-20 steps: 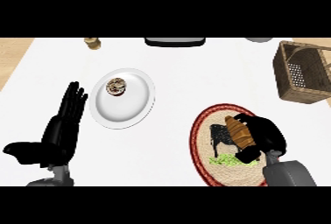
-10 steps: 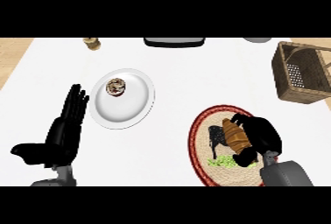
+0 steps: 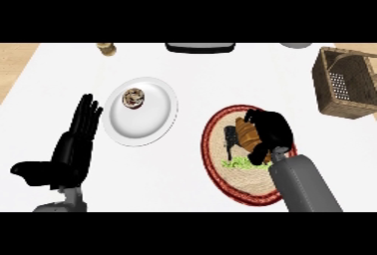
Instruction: Pick the croissant from the placemat and place it in the basket
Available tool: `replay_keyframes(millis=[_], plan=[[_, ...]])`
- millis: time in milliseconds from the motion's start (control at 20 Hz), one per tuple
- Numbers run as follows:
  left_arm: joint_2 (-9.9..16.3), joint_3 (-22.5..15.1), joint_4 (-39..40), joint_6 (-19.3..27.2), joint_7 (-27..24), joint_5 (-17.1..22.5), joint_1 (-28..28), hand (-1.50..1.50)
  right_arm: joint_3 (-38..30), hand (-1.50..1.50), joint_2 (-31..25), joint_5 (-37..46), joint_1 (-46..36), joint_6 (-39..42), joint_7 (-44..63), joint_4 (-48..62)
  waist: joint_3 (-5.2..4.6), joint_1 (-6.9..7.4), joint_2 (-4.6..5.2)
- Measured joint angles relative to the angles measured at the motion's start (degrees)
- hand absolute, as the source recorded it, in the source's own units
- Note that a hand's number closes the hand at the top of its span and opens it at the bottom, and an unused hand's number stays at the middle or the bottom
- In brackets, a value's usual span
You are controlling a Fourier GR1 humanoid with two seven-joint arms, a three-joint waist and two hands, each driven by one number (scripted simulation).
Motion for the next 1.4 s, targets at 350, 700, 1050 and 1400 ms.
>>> replay_keyframes(millis=[350,700,1050,1400], plan=[[-0.11,-0.50,-2.04,0.33,1.27,-0.51,1.43,0.00,-1.19,1.50,4.39,-1.98,-4.67,-4.65,2.74,-3.50,0.18,-0.21,-0.05],[-0.06,0.46,-1.12,0.87,1.07,-0.52,0.89,0.00,-2.62,1.50,5.78,-11.38,-4.22,-4.51,5.28,-21.83,0.20,-1.22,-0.37],[0.10,1.03,-0.17,0.20,0.09,0.10,1.05,0.00,-2.28,1.50,6.04,-16.77,-3.97,3.27,17.97,-44.39,0.17,-1.21,-0.33],[0.06,0.53,-2.18,0.58,2.16,-0.36,0.39,0.00,-10.39,1.50,2.72,-21.78,-8.33,13.47,29.75,-53.81,0.17,-0.76,-0.16]])
